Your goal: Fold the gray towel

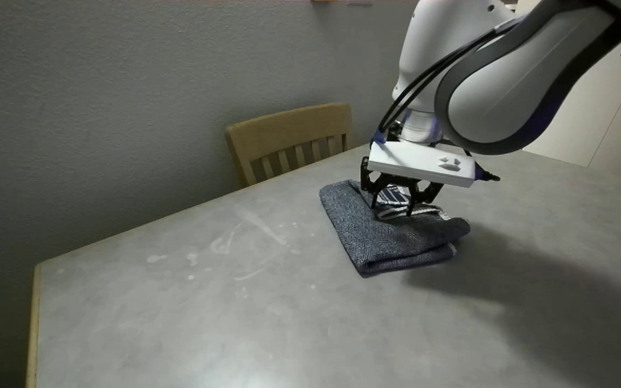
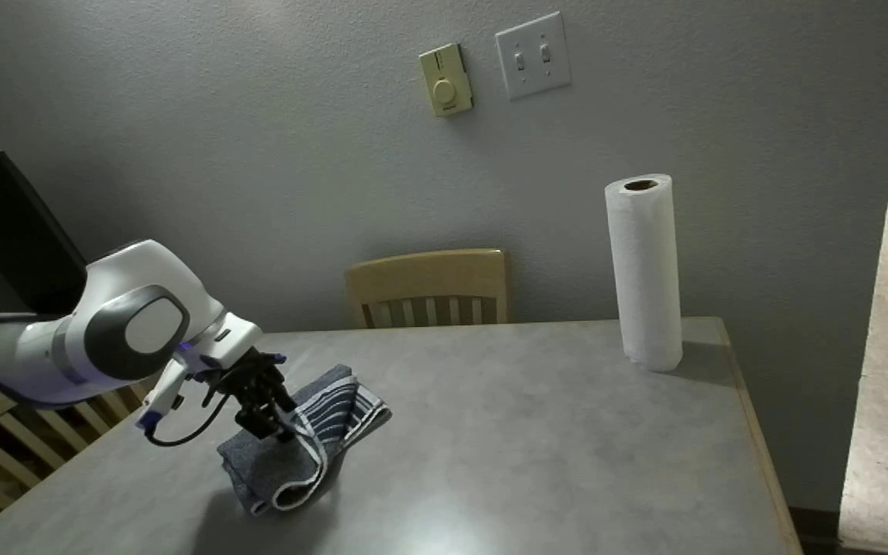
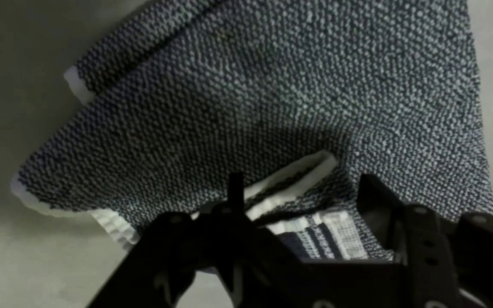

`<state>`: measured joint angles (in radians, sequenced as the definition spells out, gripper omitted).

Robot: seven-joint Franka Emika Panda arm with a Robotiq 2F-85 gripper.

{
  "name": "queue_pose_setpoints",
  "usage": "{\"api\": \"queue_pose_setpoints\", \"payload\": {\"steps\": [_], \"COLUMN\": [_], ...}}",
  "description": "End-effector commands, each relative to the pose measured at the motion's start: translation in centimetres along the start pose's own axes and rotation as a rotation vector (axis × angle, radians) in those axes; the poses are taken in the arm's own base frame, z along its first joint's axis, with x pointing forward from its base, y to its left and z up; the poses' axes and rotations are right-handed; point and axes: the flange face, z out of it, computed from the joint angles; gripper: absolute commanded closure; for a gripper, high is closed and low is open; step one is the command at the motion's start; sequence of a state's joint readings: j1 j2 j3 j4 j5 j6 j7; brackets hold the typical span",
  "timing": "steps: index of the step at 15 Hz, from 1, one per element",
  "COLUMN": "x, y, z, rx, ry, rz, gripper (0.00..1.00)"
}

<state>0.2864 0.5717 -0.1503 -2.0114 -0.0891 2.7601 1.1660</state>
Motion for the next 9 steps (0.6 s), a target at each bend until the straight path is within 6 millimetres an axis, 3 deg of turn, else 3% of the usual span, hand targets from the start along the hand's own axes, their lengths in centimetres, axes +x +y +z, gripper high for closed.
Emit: {"api": "queue_pose_setpoints", "payload": {"steps": [1, 3, 9], "x": [1.1, 1.5, 2.8], "y": [-0.4, -0.7, -1.4], "z": [0.8, 1.0, 1.4], "rx": [-0.016, -0.021, -0.03], "ry": [-0.024, -0.028, -0.036], "rz": [-0.011, -0.014, -0.02], "gripper": [0.31, 0.3, 0.39]}}
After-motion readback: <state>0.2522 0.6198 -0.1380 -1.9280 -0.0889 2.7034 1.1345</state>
